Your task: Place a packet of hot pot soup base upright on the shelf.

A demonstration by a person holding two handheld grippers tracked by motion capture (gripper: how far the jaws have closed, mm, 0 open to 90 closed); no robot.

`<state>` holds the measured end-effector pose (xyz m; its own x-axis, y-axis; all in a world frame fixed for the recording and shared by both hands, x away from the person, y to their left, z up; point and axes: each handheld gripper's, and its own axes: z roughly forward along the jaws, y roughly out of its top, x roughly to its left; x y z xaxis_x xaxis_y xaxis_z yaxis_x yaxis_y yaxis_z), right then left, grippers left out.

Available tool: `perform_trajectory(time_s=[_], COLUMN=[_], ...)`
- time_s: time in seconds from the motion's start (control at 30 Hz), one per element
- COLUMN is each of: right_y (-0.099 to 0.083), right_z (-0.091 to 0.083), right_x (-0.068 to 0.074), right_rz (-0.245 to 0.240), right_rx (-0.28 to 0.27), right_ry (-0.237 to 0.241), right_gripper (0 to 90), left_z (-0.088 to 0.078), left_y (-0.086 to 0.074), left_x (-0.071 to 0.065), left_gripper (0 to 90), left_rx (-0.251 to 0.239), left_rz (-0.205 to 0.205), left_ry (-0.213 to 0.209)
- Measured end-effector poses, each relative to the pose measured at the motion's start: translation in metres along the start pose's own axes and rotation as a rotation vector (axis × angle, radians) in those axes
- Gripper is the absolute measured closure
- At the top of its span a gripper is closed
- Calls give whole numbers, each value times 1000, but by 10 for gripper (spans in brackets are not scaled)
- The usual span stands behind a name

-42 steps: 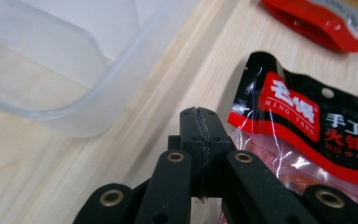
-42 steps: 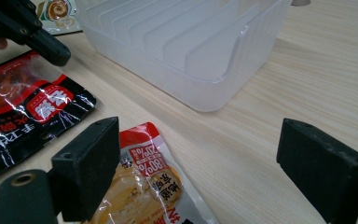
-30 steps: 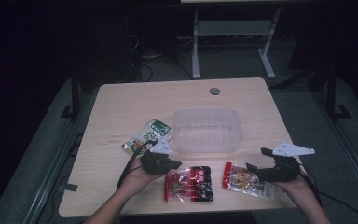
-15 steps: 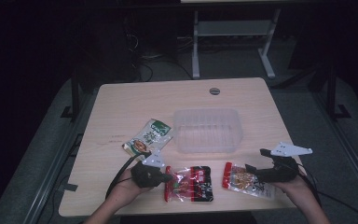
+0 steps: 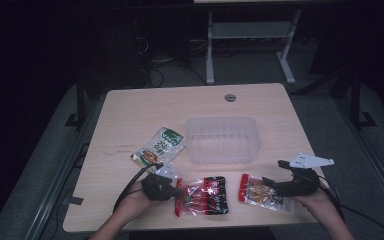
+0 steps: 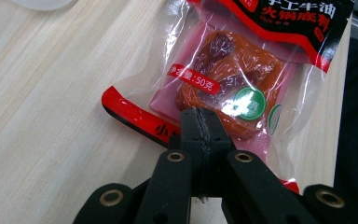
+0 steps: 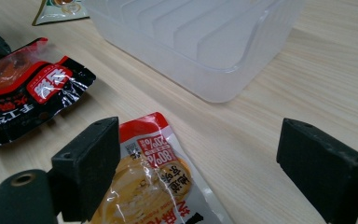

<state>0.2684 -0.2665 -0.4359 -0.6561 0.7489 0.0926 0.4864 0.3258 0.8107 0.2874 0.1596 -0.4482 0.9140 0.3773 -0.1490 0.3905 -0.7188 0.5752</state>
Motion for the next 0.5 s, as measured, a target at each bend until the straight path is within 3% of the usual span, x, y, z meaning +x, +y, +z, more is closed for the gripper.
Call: perform_trajectory(time_s=[0.23, 0.5], right_y=[2, 10], right_z=[1, 9], right_x=[4, 22], right_rz=[-6, -5], right_rx=[9, 35], right_ry=[30, 135], right_gripper=[129, 129], left_z=[1, 3], left_y=[-1, -3], left_x=[2, 4], left_gripper=[897, 897], left_rx=[8, 18], left_rz=[-14, -35], left_ry=[-3, -2])
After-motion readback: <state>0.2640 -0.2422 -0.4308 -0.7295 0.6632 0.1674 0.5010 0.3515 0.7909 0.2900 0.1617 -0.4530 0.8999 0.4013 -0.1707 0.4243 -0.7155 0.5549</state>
